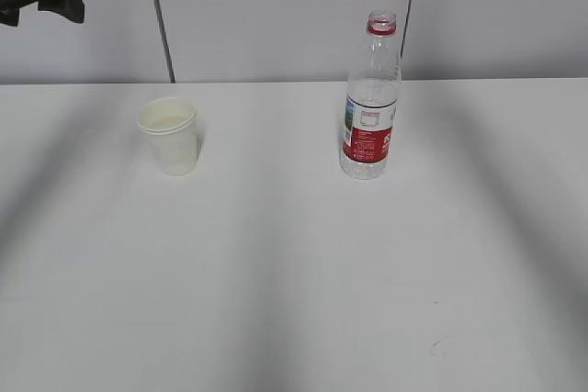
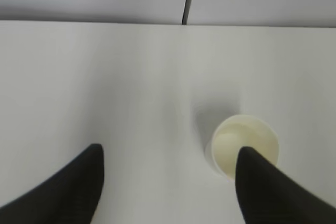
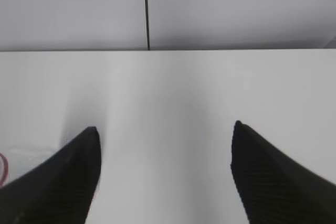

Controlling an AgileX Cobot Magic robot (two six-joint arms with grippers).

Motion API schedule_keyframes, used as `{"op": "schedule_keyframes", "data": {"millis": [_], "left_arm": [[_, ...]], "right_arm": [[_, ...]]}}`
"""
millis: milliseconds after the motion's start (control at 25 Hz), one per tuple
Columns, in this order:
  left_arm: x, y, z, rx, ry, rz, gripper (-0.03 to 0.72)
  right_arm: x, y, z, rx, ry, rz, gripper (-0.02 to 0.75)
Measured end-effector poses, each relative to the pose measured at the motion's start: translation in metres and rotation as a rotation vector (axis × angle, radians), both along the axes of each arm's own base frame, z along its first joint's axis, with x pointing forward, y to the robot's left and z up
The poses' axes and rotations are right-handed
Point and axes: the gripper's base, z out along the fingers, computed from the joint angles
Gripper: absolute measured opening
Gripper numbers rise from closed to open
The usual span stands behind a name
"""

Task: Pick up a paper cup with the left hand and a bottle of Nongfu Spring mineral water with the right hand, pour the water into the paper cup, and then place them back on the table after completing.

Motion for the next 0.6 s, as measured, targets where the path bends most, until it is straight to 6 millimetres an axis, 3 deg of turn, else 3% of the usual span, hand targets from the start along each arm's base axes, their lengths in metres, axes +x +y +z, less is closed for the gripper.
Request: {"op": "schedule_keyframes", "data": {"millis": [360,600], "left_arm": [[-0.016,0.001,0.004,0.027,0.223,-0.017,0.480],[-0.025,0.001,-0.010,0.051,0.424,-0.033,0.479]], "right_arm": [[-0.028,-0.009,-0.007,-0.069,0.370,-0.063,0.572],[-0.033,0.003,-0.011,0.016,0.436,0.038,0.572]]}}
